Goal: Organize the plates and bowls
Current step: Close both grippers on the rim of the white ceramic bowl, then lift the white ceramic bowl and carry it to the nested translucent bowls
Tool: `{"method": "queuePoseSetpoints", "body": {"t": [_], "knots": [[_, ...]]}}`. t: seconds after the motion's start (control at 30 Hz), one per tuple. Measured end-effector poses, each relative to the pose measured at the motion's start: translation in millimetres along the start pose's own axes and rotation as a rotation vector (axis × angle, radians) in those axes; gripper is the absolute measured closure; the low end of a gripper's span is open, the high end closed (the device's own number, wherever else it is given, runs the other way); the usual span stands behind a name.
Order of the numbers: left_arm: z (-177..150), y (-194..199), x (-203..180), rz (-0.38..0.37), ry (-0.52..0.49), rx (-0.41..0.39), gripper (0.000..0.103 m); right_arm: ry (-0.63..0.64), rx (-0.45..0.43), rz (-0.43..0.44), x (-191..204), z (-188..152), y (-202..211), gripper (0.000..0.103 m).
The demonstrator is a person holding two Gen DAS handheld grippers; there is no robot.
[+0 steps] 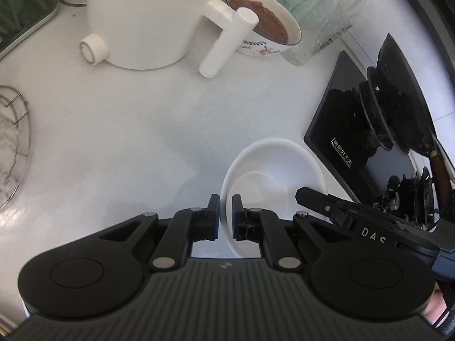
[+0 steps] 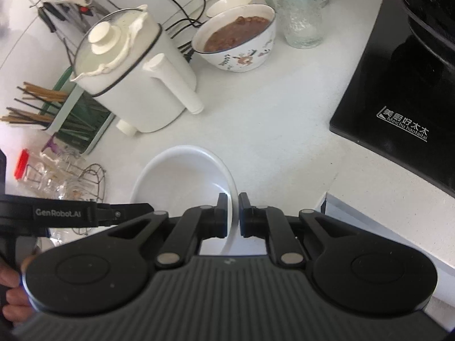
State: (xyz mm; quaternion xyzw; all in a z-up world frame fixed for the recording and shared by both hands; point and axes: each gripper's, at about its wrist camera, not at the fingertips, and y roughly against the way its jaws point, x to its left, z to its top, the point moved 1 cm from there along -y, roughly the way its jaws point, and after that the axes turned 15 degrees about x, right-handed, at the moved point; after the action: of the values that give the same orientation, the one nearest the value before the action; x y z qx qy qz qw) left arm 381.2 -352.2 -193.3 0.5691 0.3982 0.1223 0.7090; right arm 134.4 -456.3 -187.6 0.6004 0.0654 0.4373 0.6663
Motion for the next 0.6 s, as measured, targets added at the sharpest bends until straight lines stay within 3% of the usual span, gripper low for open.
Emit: {"method": "queuePoseSetpoints", "body": {"t": [0.4, 0.6], "knots": [[-38, 45, 14, -0.059, 0.073, -0.108, 0.094, 0.022, -0.005, 0.064, 20, -8, 18, 0.093], [-53, 61, 20, -0.024, 0.092, -0.151, 0.094, 0.090, 0.017, 0.085, 37, -11, 17, 0.091]]}}
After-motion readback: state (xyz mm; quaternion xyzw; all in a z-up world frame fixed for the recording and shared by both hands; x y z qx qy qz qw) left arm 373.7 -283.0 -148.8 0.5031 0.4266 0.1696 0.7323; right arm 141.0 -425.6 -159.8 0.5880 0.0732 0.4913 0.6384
